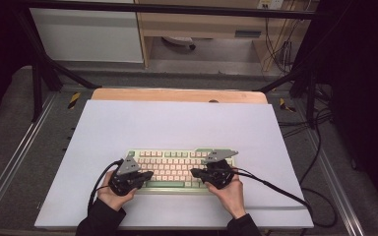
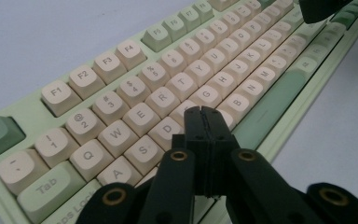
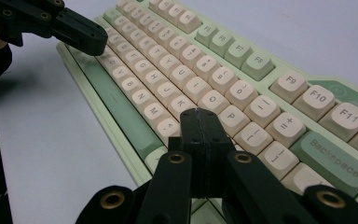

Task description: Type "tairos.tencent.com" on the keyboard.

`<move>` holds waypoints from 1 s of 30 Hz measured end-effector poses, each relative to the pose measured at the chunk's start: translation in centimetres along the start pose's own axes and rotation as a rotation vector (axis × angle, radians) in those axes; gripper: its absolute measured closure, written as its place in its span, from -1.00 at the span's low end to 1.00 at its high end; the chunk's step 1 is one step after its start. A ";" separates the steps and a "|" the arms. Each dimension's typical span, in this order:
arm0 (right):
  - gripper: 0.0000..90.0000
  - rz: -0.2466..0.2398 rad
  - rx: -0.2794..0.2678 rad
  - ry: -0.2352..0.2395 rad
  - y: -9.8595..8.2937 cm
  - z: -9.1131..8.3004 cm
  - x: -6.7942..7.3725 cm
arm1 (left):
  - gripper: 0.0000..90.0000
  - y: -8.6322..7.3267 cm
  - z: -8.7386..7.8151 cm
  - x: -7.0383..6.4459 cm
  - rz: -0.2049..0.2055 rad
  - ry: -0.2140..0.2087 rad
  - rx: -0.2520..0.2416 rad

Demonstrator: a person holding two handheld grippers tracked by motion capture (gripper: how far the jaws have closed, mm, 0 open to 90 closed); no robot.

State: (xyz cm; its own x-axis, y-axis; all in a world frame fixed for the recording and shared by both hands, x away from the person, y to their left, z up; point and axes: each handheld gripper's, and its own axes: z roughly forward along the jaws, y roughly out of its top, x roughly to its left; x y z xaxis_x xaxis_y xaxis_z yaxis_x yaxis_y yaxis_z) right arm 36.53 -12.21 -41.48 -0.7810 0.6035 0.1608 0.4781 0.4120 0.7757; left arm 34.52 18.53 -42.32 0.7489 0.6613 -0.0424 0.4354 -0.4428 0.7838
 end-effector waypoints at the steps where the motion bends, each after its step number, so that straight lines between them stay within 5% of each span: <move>1: 1.00 0.002 -0.001 0.000 0.1 0.0 0.0 | 0.99 0.0 -0.2 0.1 -0.001 0.002 -0.003; 30: 1.00 0.019 0.018 -0.042 2.5 3.8 0.2 | 0.99 -2.3 -3.5 2.3 -0.039 0.044 -0.023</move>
State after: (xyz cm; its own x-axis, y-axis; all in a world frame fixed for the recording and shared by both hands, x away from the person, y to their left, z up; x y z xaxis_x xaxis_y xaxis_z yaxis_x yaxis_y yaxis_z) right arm 39.05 -8.46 -41.83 -0.7545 0.6391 0.1491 0.5000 0.4126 0.7614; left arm 33.45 23.20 -42.01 0.7089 0.7037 -0.0465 0.4517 -0.4025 0.7962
